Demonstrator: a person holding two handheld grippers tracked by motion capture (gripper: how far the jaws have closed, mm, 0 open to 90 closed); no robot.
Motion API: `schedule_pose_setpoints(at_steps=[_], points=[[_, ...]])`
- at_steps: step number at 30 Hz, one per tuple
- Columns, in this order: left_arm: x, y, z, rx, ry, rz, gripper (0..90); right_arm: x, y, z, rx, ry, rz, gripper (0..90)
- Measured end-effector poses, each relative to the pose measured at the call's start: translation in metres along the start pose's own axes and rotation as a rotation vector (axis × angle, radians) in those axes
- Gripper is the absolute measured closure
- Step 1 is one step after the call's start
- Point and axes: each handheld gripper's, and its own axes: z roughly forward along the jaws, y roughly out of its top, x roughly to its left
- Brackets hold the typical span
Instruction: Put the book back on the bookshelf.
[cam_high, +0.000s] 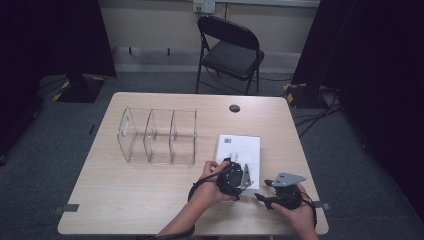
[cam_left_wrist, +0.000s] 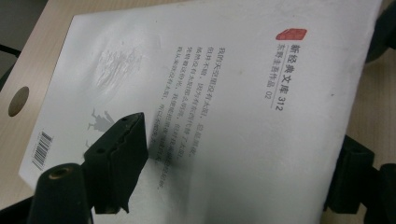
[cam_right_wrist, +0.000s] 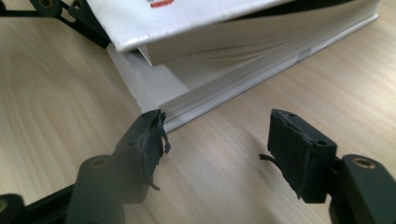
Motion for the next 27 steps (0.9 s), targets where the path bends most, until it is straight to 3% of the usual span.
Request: schedule_pose_setpoints(at_steps=[2,3,9,15,18,27], points=[[-0.003,0.000,0.000,-0.019,0.001,-0.018,23.1,0.001,-0.001,0.003,0.003,0.003,0.000,30.9],[-0.001,0.002,-0.002,0.012,0.000,0.022,24.1,-0.001,-0.002,0.004,-0.001,0.025,0.020,28.4],[0.000,0.003,-0.003,0.021,-0.004,0.022,25.8,0.000,-0.003,0.009,-0.022,0.042,0.008,19.2],[0.000,0.004,-0.006,0.010,-0.008,0.015,29.9,0.000,-0.002,0.010,-0.017,0.044,0.005,17.7],[0.002,0.006,-0.008,0.023,-0.022,0.041,31.2,-0.001,-0.002,0.010,-0.014,0.046,0.001,17.0],[0.007,0.012,-0.014,0.036,-0.024,0.015,35.5,-0.001,-0.001,0.011,-0.016,0.048,-0.002,16.5]])
